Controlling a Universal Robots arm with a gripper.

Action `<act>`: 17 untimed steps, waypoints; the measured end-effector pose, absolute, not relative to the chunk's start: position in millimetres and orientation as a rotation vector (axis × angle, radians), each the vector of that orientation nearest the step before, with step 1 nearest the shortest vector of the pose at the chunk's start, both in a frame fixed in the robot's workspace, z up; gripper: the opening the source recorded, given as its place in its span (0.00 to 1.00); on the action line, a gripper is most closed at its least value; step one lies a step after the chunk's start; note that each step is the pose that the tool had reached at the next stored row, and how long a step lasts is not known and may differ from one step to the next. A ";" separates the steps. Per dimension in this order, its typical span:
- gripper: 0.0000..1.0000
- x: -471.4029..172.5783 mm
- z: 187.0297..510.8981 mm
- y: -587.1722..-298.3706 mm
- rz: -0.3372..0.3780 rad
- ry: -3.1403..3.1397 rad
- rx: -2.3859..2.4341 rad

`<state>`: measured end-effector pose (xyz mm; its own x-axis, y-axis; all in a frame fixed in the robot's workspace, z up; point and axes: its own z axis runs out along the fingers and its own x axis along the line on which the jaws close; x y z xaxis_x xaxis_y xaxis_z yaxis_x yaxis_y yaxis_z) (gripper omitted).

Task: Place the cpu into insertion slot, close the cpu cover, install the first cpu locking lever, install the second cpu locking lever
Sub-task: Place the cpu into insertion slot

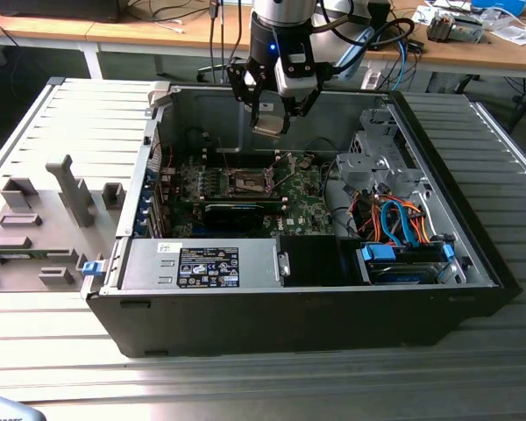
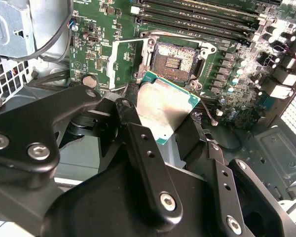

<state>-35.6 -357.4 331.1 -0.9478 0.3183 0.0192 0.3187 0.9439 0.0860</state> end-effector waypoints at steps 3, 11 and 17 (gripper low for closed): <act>0.54 -35.6 331.1 -357.4 -0.138 -3.092 -0.510; 0.54 -35.6 331.1 -357.4 -0.138 -3.091 -0.518; 0.54 -35.6 331.2 -357.4 -0.138 -3.090 -0.526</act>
<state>-35.6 -357.4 331.2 -0.9437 0.3302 0.0192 0.3306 0.9399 0.0859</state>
